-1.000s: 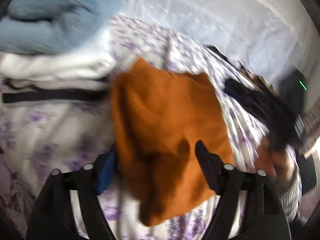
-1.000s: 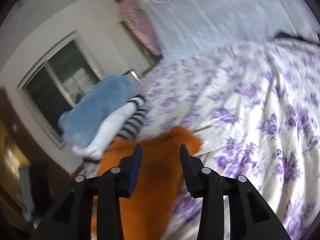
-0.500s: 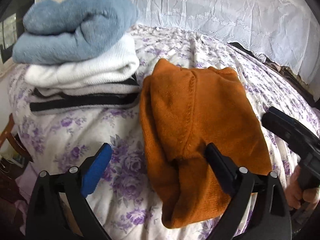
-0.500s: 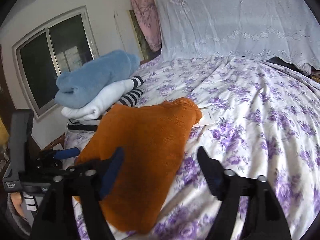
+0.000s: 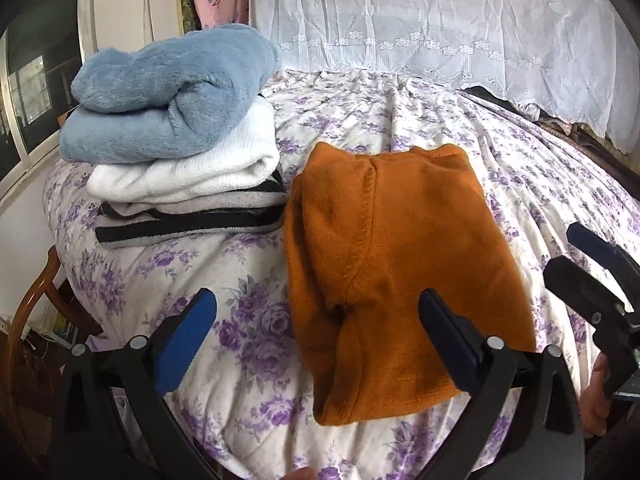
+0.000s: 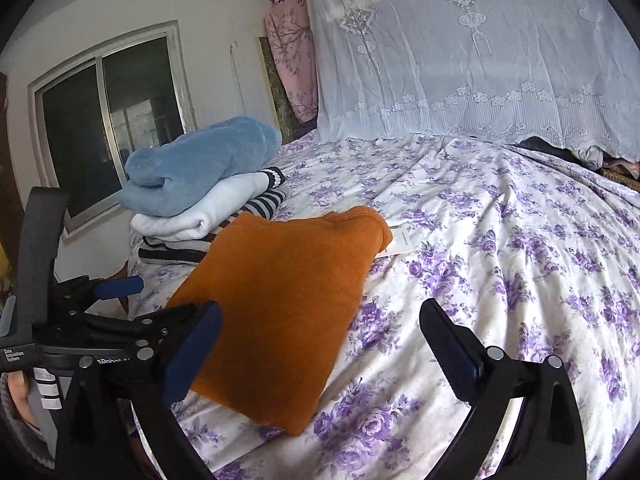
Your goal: Fold small clothes
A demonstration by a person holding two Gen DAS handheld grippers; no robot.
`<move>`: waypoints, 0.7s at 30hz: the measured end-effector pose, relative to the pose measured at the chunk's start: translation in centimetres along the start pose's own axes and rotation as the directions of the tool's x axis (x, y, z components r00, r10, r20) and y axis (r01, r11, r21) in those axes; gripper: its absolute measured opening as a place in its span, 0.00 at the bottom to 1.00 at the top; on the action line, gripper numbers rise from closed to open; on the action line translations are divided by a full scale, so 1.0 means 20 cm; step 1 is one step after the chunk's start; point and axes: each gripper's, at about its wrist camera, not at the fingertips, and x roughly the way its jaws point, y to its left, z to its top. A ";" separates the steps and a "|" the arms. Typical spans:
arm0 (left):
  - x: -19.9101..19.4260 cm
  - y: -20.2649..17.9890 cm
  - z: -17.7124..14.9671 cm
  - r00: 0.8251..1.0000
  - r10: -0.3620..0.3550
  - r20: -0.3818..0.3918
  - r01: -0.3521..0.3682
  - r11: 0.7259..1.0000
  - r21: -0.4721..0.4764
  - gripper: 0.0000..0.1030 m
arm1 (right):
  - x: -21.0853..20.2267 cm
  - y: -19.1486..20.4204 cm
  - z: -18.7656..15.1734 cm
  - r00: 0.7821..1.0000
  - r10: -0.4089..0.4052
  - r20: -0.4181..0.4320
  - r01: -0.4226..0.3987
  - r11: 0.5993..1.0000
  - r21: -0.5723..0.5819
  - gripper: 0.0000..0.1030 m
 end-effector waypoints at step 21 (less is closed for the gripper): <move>-0.03 -0.04 -0.02 0.999 0.017 -0.030 -0.017 1.000 0.012 0.96 | 0.03 -0.04 -0.03 0.998 0.007 -0.065 -0.003 0.998 0.056 0.97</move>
